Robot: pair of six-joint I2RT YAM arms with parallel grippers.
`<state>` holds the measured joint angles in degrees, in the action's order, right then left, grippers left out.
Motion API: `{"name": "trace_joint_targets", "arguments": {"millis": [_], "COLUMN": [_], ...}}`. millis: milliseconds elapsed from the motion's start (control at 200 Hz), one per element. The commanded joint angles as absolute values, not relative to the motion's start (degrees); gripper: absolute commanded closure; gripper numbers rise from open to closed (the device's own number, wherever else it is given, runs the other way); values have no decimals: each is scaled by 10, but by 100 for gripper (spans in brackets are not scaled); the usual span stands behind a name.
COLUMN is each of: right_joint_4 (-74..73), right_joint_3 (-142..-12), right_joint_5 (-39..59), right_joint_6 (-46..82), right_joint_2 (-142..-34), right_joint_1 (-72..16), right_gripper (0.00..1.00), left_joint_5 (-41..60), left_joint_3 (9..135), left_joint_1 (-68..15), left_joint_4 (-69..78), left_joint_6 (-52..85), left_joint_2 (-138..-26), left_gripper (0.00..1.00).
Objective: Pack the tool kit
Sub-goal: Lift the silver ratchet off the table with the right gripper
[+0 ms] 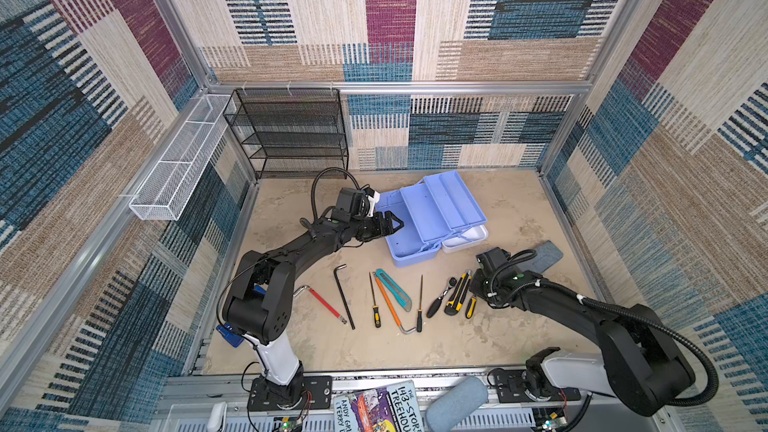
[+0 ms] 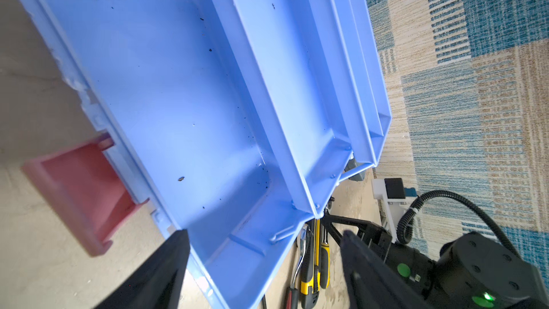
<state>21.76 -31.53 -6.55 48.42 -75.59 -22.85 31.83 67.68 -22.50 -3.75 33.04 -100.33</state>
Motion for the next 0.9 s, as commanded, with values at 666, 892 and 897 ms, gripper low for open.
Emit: {"name": "trace_joint_targets", "arguments": {"millis": [666,892,897], "right_joint_4": [262,219,218], "right_joint_3": [-335,-344,-344], "right_joint_5": [-46,-31,-30], "right_joint_6": [427,382,380], "right_joint_2": [-821,-859,-858], "right_joint_1": [-242,-236,-236], "right_gripper": [76,82,82], "left_joint_5": [327,327,327], "left_joint_3": [662,670,670], "left_joint_1": [-211,-209,-209], "left_joint_4": [-22,-35,-36], "left_joint_6": [332,331,331], "left_joint_2": [-977,-980,-980], "left_gripper": [17,17,17]}}
